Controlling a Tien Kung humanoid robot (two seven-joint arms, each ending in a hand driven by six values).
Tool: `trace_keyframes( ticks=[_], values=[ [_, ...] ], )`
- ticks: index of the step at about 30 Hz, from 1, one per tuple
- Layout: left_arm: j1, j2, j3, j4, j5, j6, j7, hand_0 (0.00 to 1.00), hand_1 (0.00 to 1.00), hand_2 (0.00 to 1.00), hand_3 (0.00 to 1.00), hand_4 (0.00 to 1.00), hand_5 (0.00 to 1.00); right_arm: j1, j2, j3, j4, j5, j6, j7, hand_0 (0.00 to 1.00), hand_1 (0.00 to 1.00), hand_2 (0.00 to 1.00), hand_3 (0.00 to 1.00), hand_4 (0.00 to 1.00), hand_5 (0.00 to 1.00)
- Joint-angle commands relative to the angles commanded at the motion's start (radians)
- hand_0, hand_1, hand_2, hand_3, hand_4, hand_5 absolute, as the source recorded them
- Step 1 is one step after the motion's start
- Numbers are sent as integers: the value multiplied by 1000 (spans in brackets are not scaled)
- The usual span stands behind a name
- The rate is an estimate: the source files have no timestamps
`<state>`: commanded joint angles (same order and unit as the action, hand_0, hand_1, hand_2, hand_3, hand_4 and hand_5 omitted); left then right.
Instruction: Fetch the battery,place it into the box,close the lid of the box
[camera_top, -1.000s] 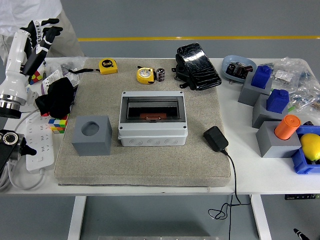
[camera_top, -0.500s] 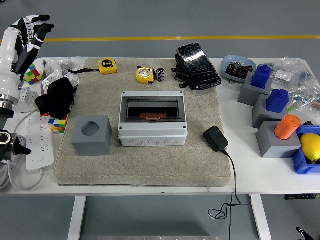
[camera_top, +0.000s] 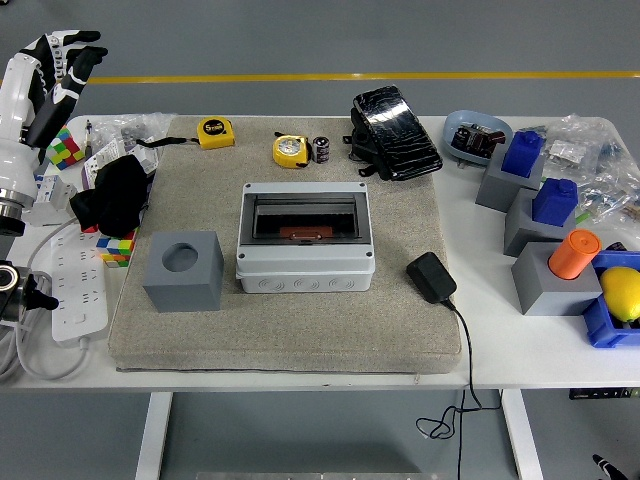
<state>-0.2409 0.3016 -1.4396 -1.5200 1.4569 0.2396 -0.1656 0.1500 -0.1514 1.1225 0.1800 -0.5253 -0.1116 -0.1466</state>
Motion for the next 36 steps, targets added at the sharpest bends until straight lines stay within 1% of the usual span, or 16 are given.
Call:
trace_keyframes(
  ticks=[4,14,19,21,27,36],
  values=[
    [0,-6,-7,-4,2,-2,2,683,689,673,714,998,951,-1,3,7,0,-2,2,-3,658,605,599,549,953,465],
    [2,-6,-14,-9,3,-6,6,686,691,676,715,998,961,-1,0,16,0,-8,1,-9,662,605,601,549,953,466],
    [3,-6,-13,-8,-5,-15,8,688,694,680,718,998,973,0,0,13,0,-4,2,-7,663,605,601,548,952,467],
    [2,-6,-12,-7,-13,-22,8,688,694,680,718,998,973,1,-1,14,0,-5,2,-8,663,605,601,548,952,467],
    [2,-6,-13,-8,-16,-16,-9,690,700,683,718,998,975,2,-3,14,0,-3,5,-8,664,605,602,549,952,466],
    [-1,-6,-15,-2,-17,-18,-10,690,698,684,718,998,982,3,-5,7,0,3,8,-7,664,606,602,549,952,466]
  ],
)
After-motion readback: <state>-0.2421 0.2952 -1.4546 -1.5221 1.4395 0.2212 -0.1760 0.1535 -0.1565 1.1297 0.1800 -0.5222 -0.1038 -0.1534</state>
